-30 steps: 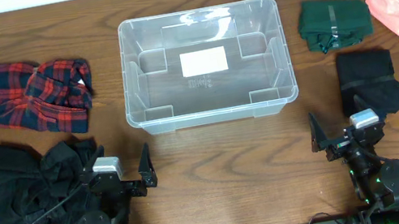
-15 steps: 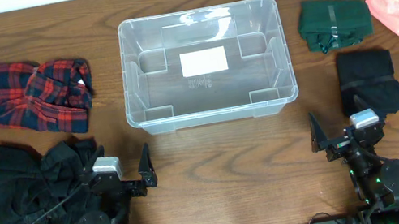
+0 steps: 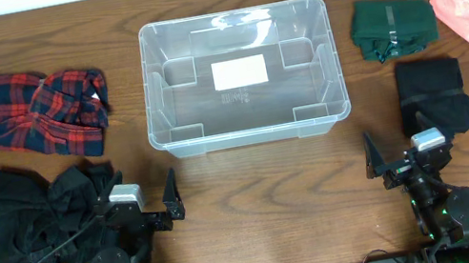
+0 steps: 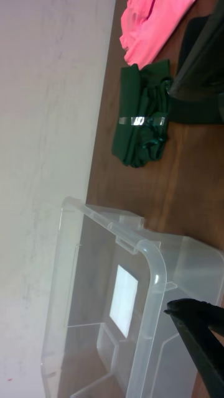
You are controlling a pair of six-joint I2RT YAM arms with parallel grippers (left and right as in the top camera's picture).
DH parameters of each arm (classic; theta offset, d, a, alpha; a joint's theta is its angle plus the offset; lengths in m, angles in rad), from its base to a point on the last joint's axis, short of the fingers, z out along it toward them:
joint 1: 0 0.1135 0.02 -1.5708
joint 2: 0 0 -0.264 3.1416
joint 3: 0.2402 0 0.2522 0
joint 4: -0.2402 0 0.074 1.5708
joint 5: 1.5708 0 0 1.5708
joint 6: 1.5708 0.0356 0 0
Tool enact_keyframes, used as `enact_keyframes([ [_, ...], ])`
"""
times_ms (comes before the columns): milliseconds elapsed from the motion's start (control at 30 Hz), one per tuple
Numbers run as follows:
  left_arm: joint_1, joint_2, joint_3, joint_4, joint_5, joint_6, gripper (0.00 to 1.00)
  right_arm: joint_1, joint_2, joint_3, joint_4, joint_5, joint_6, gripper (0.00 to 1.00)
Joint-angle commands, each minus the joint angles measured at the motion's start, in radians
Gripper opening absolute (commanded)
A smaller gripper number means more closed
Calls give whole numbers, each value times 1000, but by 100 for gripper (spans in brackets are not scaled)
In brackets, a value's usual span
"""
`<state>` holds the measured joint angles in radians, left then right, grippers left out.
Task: Pack container
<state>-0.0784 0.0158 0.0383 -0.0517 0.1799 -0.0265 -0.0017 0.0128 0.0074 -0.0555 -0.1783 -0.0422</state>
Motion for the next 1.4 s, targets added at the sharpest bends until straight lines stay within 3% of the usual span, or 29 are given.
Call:
enact_keyframes([
  [0,5,2,-28,-14,3,-5,98,-6,-6,-2,-5,13,-12,99],
  [300,5,2,-28,-14,3,-5,98,-6,-6,-2,1,92,-43,99],
  [600,5,2,-28,-14,3,-5,98,-6,48,97,58,-6,68,99],
  [833,5,2,-28,-14,3,-5,98,-6,486,523,-50,-27,80,99],
  [1133,5,2,-28,-14,3,-5,98,-6,1120,1267,-464,-65,92,99],
  [1233,5,2,-28,-14,3,-5,98,-6,1251,1411,-555,-57,51,99],
  [1367,5,2,-28,-14,3,-5,98,-10,1332,1437,-547,-40,48,99],
])
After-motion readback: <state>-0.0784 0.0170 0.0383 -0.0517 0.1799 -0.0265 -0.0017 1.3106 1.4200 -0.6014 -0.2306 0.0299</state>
